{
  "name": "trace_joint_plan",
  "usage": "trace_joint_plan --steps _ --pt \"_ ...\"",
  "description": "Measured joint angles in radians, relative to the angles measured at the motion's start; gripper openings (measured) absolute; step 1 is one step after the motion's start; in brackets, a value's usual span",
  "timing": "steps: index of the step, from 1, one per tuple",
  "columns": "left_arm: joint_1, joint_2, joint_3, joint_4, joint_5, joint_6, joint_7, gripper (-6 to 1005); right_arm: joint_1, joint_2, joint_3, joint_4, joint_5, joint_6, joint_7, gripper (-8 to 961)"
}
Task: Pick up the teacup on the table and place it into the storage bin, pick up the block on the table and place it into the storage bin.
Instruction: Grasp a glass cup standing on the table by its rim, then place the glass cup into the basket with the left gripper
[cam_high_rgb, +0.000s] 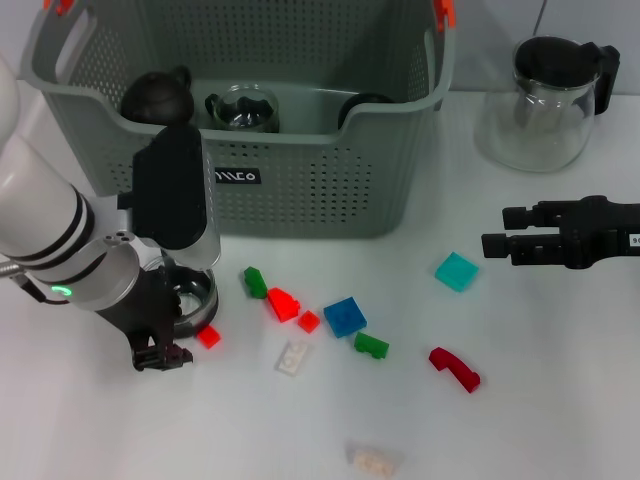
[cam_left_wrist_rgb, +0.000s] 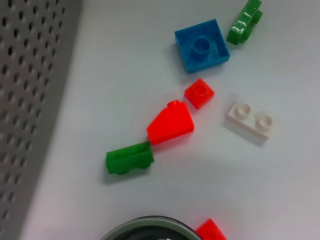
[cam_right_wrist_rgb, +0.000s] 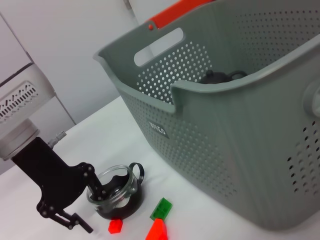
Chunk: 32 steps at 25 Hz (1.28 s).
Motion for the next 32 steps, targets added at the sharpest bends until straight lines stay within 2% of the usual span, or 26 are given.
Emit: trace_joint_plan --steps 11,15,18,21,22,23,25,29,32 --pt "-0.006 -0.001 0.001 0.005 0.012 0.000 -0.006 232 -0.005 0.000 0.001 0.000 0.000 0.000 -0.003 749" --pt "-0.006 -0.001 -0.001 0.008 0.013 0.009 -0.013 41 -0.008 0.000 0.002 0.000 0.000 0.000 -0.005 749" --pt "-0.008 -0.001 -0.024 0.040 -0.014 0.058 -0.017 44 -0.010 0.000 0.002 0.000 0.000 0.000 -0.008 750" --pt "-0.017 -0.002 -0.108 0.104 -0.142 0.159 -0.018 47 -0.011 -0.002 0.002 0.001 0.000 0.000 -0.008 750" --pt "-0.031 -0.001 -0.192 0.134 -0.267 0.218 -0.025 48 -0.011 -0.003 0.003 0.003 0.000 0.000 -0.008 750" --pt "-0.031 -0.001 -0.192 0.134 -0.267 0.218 -0.025 49 -0.011 -0.003 0.003 0.005 0.000 0.000 -0.008 750" --pt "-0.046 -0.001 -0.261 0.151 -0.389 0.241 -0.053 51 -0.011 -0.004 0.003 0.009 0.000 -0.001 -0.008 749" --pt "-0.106 0.002 -0.382 0.165 -0.600 0.208 -0.143 55 -0.017 -0.005 0.003 0.010 0.000 -0.004 -0.009 749" --pt "-0.174 0.010 -0.443 0.150 -0.636 0.127 -0.192 58 -0.022 -0.007 0.003 0.010 -0.001 -0.009 -0.008 748"
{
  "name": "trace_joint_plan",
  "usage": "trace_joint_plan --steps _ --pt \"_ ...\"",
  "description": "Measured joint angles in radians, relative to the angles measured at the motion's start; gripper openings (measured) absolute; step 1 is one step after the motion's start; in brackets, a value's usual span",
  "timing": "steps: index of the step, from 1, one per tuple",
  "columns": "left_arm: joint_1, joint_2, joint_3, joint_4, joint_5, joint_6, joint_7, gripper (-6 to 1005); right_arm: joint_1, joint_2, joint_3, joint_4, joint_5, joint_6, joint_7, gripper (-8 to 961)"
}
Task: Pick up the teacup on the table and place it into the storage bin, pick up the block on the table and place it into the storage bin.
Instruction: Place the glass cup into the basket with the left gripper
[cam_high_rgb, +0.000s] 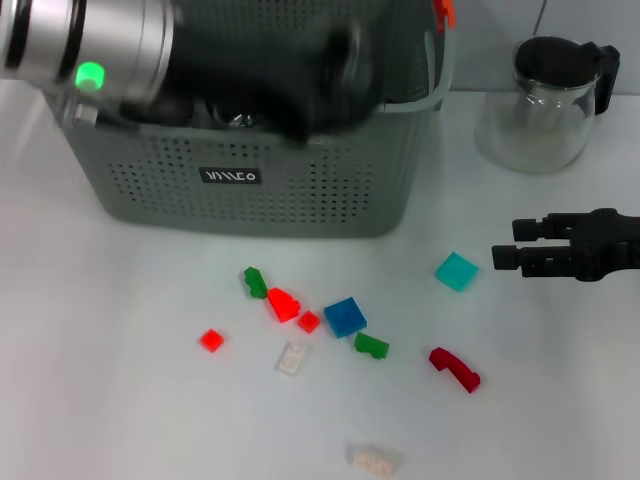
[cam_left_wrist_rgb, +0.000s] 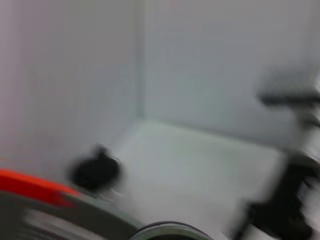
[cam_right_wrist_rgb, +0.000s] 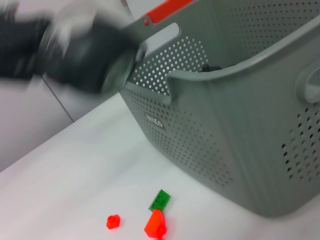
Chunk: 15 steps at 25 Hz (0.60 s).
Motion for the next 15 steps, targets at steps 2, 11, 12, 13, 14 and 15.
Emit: trace_joint_plan --steps 2,11,12,13,14,15 --pt "-0.052 0.023 -0.006 -0.044 0.024 -0.097 -0.057 60 -0.004 -0.003 0.000 0.000 0.000 -0.001 0.000 748" --pt "-0.333 0.186 0.018 -0.633 0.220 -0.609 -0.207 69 -0.016 -0.013 0.000 0.001 -0.012 -0.001 0.005 749" --pt "-0.353 0.194 0.018 -0.688 0.234 -0.642 -0.208 70 -0.016 -0.013 0.000 0.001 -0.015 -0.001 0.007 749" --pt "-0.376 0.201 0.018 -0.744 0.255 -0.682 -0.210 71 -0.016 -0.014 0.000 0.001 -0.016 -0.001 0.008 749" --pt "-0.392 0.204 0.019 -0.782 0.276 -0.715 -0.215 72 -0.014 -0.014 0.000 0.001 -0.017 -0.001 0.008 749" --pt "-0.405 0.204 0.024 -0.806 0.306 -0.740 -0.226 73 -0.012 -0.015 0.000 0.001 -0.017 0.000 0.008 750"
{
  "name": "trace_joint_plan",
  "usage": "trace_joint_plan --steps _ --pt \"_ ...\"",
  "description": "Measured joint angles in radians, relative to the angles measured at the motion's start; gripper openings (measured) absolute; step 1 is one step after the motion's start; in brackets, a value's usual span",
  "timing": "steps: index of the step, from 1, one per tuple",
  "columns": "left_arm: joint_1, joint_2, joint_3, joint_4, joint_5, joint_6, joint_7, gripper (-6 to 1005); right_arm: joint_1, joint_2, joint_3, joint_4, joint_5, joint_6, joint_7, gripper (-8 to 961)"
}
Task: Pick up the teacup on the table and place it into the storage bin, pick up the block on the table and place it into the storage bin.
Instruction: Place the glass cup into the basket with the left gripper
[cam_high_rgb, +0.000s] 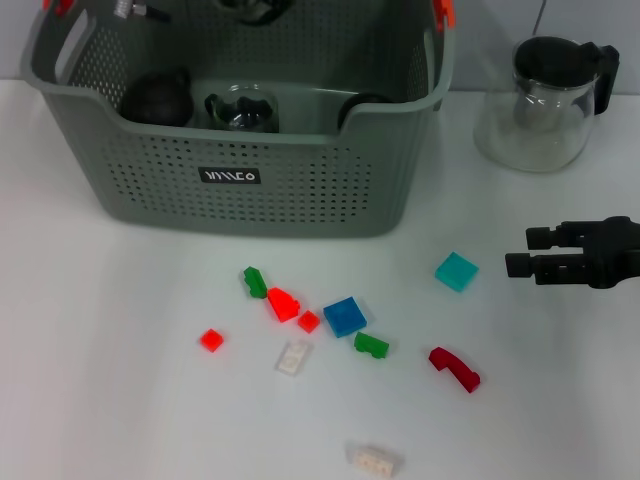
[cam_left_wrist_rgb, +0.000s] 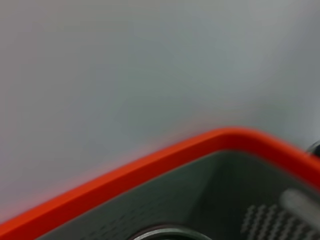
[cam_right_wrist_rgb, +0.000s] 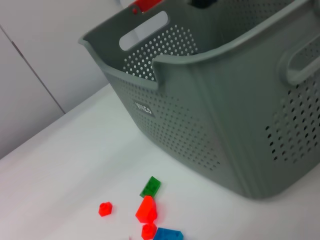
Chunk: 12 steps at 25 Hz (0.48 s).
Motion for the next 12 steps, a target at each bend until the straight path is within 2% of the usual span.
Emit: trace_joint_plan --steps 6,12 --pt "-0.038 -0.032 0.052 -0.019 0.228 -0.058 -0.122 78 0.014 -0.002 0.000 0.000 -0.016 0.006 0.010 750" --pt "-0.047 -0.065 0.060 -0.021 0.346 -0.047 -0.156 84 0.019 -0.001 0.000 0.000 -0.023 0.012 0.011 750"
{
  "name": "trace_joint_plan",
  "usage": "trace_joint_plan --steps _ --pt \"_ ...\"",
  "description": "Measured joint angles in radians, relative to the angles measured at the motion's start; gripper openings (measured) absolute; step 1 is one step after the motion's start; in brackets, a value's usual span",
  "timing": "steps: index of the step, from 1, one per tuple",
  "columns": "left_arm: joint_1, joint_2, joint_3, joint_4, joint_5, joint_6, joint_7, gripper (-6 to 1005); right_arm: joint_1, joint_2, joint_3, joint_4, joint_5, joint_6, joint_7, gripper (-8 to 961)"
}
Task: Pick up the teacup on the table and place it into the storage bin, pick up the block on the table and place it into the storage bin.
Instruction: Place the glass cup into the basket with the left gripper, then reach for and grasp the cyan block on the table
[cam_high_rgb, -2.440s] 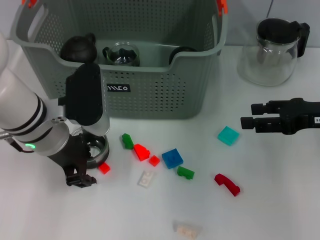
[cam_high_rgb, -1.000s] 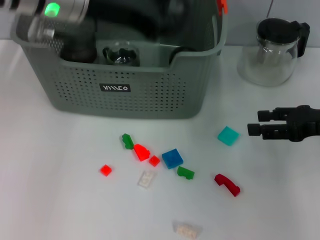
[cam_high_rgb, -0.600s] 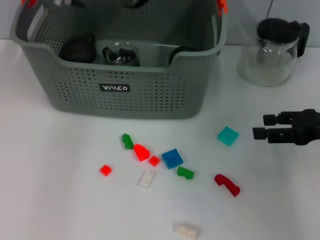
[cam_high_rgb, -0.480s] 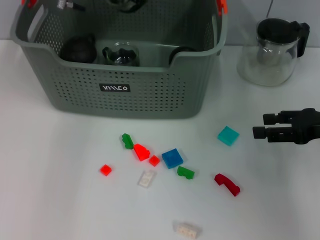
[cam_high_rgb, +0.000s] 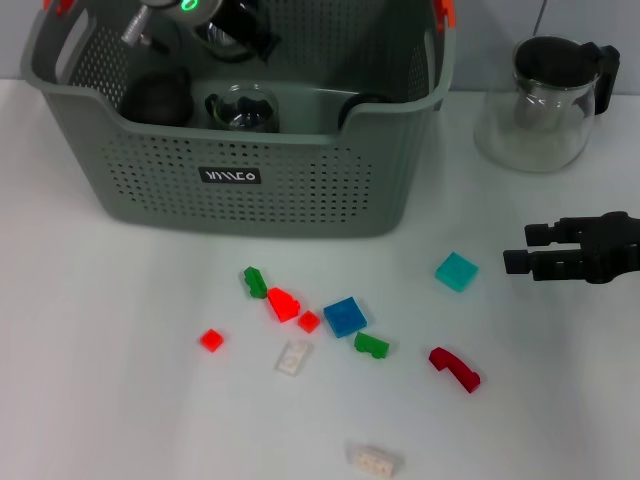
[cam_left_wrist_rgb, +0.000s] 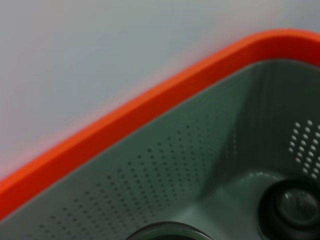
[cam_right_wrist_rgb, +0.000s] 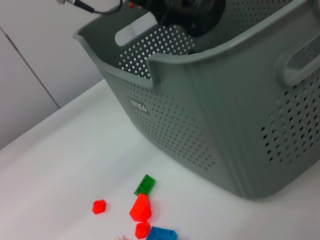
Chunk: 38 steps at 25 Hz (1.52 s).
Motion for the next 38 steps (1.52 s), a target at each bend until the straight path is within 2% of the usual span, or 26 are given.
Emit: trace_joint_plan --steps 8,22,30,32,37,38 --pt "0.012 -0.042 0.032 -0.003 0.039 -0.021 -0.007 92 0.002 0.002 0.000 0.000 0.000 0.010 0.000 749" --pt "0.021 -0.045 0.048 -0.016 0.040 -0.070 -0.023 106 0.005 0.003 0.000 0.001 0.000 0.015 -0.008 749" --pt "0.033 -0.047 0.038 0.018 0.040 -0.082 -0.032 421 0.000 0.003 0.000 0.003 0.000 0.014 -0.010 749" --pt "0.054 -0.053 0.035 0.087 0.035 -0.046 -0.045 498 0.000 0.002 0.000 0.003 0.000 0.014 -0.010 750" --pt "0.160 -0.102 0.022 0.418 -0.030 0.120 -0.055 657 0.003 -0.004 0.000 0.003 0.000 0.014 -0.010 750" --pt "0.174 -0.107 0.022 0.453 -0.045 0.142 -0.054 686 0.003 -0.005 0.000 0.003 0.000 0.014 -0.011 750"
